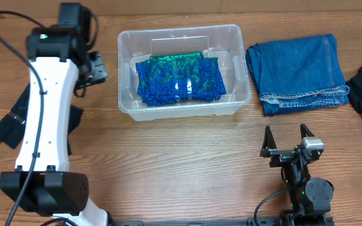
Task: Pack container
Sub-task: 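Move left gripper back to the black garments and grasp one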
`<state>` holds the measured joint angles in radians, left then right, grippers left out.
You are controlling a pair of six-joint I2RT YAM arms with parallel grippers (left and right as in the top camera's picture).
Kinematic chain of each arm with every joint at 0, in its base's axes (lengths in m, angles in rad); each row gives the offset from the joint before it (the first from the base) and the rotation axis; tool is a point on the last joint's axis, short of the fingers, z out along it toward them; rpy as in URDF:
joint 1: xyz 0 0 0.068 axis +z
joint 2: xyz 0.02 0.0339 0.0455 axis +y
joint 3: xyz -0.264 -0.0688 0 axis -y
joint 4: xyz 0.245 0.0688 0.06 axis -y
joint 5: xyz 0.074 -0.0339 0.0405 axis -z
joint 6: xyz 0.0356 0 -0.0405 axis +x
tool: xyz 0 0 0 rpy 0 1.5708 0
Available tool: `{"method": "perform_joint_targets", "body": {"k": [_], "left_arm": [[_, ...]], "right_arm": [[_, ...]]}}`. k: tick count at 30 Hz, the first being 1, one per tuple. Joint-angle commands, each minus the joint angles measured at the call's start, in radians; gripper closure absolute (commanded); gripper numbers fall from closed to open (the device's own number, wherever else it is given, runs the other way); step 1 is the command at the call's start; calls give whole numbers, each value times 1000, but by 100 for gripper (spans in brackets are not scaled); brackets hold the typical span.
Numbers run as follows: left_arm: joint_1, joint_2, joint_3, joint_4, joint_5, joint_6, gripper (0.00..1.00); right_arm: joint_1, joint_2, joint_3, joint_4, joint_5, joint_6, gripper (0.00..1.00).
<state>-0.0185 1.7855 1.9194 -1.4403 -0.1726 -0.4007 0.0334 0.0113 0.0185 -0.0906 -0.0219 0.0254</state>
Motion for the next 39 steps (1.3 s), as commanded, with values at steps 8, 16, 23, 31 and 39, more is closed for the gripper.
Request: {"method": "perform_joint_targets", "body": {"k": [8,16,23,31,39], "left_arm": [[368,61,-41,100,-71,228,8],[412,330,-41,159,-74,500,8],[426,486,-41,246,-205,566,6],[437,494,-41,452,-272,637,6],[437,494,-41,486,-182,636,58]], "right_arm": [[-2,-6,-10,6,2,-3,0],[-2,-6,-10,6,2,-3,0],[-2,-6,-10,6,2,-3,0],[-2,-6,-10,6,2,-3,0],[-2,-6,-10,6,2,-3,0]]}}
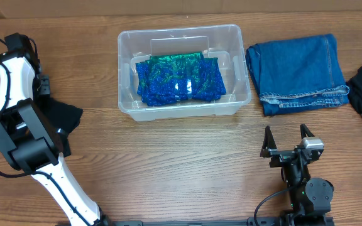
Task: Pack container
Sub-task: 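Move left gripper back to the black garments and grasp one, then carry the black garment with left gripper into the bin's right side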
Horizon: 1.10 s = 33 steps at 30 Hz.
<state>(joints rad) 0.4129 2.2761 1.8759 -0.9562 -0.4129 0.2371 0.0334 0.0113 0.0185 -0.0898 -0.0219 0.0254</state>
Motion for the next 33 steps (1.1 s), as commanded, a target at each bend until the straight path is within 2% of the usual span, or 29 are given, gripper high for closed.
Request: {"method": "perform_joint_targets", "body": {"k": [1,3,5,6,9,13,17,19,24,27,33], "left_arm": [[6,4,2,2,90,-5,63],[5,4,2,0,117,-36,69],[4,4,2,-13,173,-67,95],[0,3,2,-21,193,-81,96],[-33,1,25,-66,196,-93,96],[-76,-1,174,-156,233,-197,96],[-138,-1,521,-337,277,-220,96],[-158,-1,643,-385,298,-223,96],[-243,-1,1059,-504,458,-226,96],[-311,-1,1228,-543,523,-242,96],[-496,-22,1263,-527,671,-295,96]], "right_arm": [[-2,-6,-10,6,2,-3,0],[-2,-6,-10,6,2,-3,0],[-2,-6,-10,6,2,-3,0],[-2,-6,-10,6,2,-3,0],[-2,-6,-10,6,2,-3,0],[-2,-6,-10,6,2,-3,0],[-2,-6,-10,6,2,-3,0],[-2,-6,-10,6,2,-3,0],[-2,-6,-10,6,2,-3,0],[-2,-6,-10,6,2,-3,0],[-2,-6,-10,6,2,-3,0]]}}
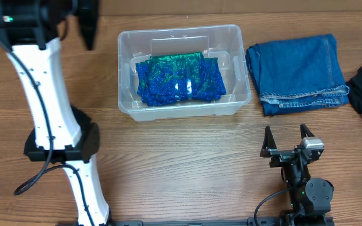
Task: Pack container
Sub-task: 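Carry the black garment with left gripper into the bin's right side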
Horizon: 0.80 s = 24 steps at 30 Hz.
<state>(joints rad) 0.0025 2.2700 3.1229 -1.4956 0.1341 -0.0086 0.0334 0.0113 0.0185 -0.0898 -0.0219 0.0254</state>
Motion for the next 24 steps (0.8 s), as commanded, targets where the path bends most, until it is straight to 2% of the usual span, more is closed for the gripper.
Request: {"method": "perform_joint_targets", "body": {"k": [1,5,11,14,20,24], "left_arm": [[-130,-13,3,25,139,-76,96],[-253,-12,-95,130,206,-161,96],[-397,-12,-373,358,330,-383,96],[-437,-12,-493,439,391,-498,96],[-462,-12,-637,465,398,-663,96],[-462,-12,-769,578,415,-794,96]], "right_arm": [[-2,-6,-10,6,2,-3,0],[-2,-6,-10,6,2,-3,0],[-2,-6,-10,6,2,-3,0],[-2,-6,-10,6,2,-3,0],[-2,-6,-10,6,2,-3,0],[-2,-6,-10,6,2,-3,0]]}}
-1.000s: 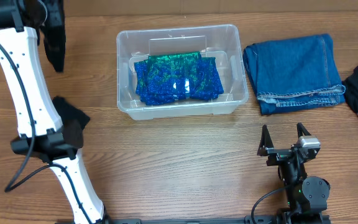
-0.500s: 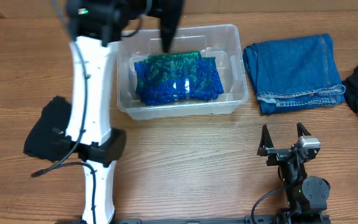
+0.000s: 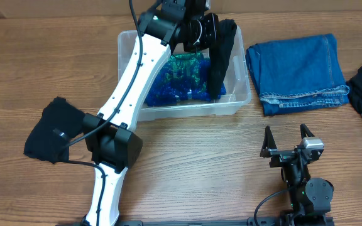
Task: Pack container
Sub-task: 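Carry the black garment with left gripper into the bin's right side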
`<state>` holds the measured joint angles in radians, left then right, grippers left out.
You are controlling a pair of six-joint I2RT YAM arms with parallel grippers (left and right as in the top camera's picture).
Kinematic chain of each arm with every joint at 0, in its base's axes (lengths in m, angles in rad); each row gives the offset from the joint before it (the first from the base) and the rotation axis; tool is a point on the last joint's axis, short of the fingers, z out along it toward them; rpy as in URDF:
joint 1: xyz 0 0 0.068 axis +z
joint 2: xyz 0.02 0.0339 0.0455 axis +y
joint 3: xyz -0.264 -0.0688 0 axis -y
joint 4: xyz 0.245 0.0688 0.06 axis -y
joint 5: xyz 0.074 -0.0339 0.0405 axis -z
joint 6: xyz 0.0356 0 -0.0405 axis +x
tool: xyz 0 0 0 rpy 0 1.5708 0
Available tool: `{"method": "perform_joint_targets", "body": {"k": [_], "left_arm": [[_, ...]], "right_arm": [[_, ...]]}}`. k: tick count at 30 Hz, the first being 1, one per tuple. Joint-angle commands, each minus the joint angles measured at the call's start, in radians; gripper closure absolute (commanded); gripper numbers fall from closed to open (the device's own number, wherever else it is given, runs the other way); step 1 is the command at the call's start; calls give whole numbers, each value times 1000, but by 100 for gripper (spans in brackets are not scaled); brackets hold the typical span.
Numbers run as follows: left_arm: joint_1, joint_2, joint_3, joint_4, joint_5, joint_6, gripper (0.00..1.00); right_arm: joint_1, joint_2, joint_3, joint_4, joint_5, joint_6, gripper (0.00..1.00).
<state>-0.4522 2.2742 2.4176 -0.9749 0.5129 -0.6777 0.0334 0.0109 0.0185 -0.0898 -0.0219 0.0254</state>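
Note:
A clear plastic container (image 3: pixel 187 110) stands at the back middle of the table, with a blue-green patterned cloth (image 3: pixel 180 88) lying in it. My left gripper (image 3: pixel 215 29) is above the container's right part, shut on a black garment (image 3: pixel 220 59) that hangs down into the box. The garment's lower end reaches the patterned cloth near the right wall. My right gripper (image 3: pixel 288 135) rests open near the front right, with nothing between its fingers.
Folded blue jeans (image 3: pixel 297 72) lie right of the container. Another black garment lies at the far right edge. A further black garment (image 3: pixel 52 129) lies on the left of the table, beside the left arm's base (image 3: pixel 113 145).
My left gripper has moved from the back left of the table to above the container's right part, and a black garment now hangs from it into the box. The right arm has not moved.
My left arm first stood beside the container, with black clothes lying at the left. Then its gripper was low at the far left by those clothes. Then it was raised at the back left. Now it holds a black garment over the container.

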Motion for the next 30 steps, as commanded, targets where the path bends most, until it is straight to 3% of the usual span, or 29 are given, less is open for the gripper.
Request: {"method": "perform_joint_targets", "body": {"k": [1,10,13,14,15,17,25,28,30], "left_arm": [[-7,-16,-93,91,48,-152,96],[-8,-11,-338,386,116,-406,96],[-7,-11,-354,431,101,-438,96],[-7,-11,-354,457,95,-437,76],[-7,-11,-354,465,90,-437,48],[-4,-11,-354,491,90,-422,20],[68,-12,-343,758,279,-328,20],[85,-15,-310,806,376,-168,17],[92,-28,-278,758,400,-39,13]], "right_arm": [[-2,-6,-10,6,2,-3,0],[-2,-6,-10,6,2,-3,0],[-2,-6,-10,6,2,-3,0],[-2,-6,-10,6,2,-3,0],[-2,-6,-10,6,2,-3,0],[-2,-6,-10,6,2,-3,0],[-2,-6,-10,6,2,-3,0],[-2,-6,-10,6,2,-3,0],[-2,-6,-10,6,2,-3,0]]}}
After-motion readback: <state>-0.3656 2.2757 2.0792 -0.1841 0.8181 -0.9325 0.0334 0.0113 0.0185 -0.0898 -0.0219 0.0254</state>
